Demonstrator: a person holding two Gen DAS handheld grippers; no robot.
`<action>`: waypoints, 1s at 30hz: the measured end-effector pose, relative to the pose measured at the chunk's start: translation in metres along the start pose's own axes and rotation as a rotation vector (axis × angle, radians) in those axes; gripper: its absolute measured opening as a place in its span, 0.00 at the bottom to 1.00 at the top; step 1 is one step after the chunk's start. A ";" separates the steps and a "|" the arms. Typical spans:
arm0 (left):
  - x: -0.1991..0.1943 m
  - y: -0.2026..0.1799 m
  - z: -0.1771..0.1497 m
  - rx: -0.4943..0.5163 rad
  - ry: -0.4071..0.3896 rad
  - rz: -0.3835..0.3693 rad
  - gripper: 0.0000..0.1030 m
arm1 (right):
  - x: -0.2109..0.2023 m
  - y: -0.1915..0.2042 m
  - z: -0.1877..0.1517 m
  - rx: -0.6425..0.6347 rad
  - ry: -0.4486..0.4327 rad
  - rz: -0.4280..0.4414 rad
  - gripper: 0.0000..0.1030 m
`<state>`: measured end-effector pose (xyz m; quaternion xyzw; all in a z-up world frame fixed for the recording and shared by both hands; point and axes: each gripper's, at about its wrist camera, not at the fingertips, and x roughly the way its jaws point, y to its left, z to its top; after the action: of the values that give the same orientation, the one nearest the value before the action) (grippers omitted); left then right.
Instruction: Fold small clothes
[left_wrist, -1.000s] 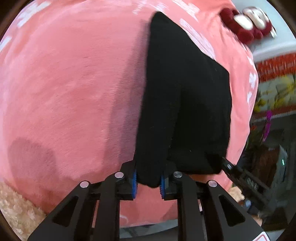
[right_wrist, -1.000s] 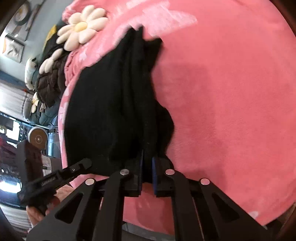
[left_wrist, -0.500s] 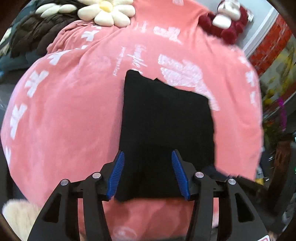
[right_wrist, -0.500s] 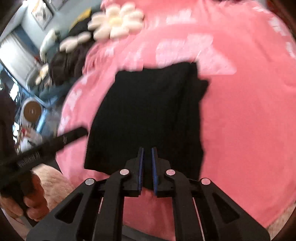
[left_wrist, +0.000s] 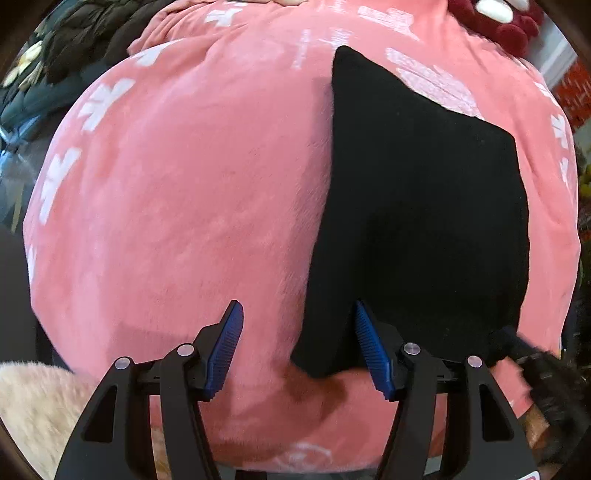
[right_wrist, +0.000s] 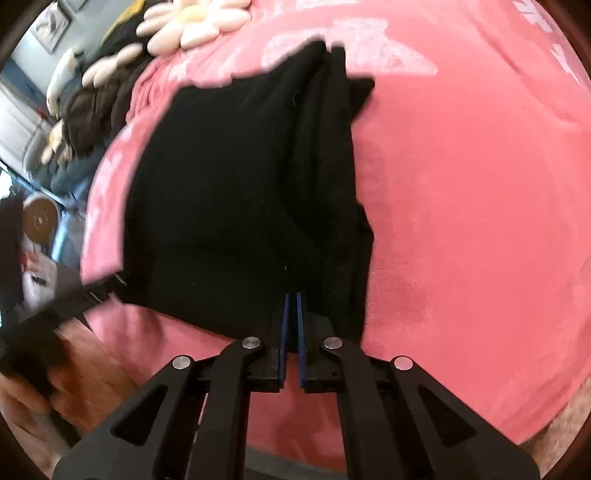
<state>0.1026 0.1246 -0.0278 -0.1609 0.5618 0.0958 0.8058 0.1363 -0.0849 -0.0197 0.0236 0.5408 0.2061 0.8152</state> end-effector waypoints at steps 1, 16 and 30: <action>-0.001 -0.003 -0.002 0.015 -0.009 0.020 0.61 | 0.004 0.001 -0.002 -0.030 0.017 -0.030 0.06; -0.032 -0.069 -0.070 0.201 -0.067 -0.074 0.57 | -0.024 -0.031 -0.063 0.022 -0.064 -0.158 0.22; -0.016 -0.066 -0.083 0.152 -0.133 0.015 0.57 | -0.024 -0.017 -0.083 -0.026 -0.118 -0.181 0.68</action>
<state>0.0469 0.0328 -0.0291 -0.0883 0.5138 0.0692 0.8506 0.0599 -0.1246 -0.0371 -0.0237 0.4891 0.1368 0.8611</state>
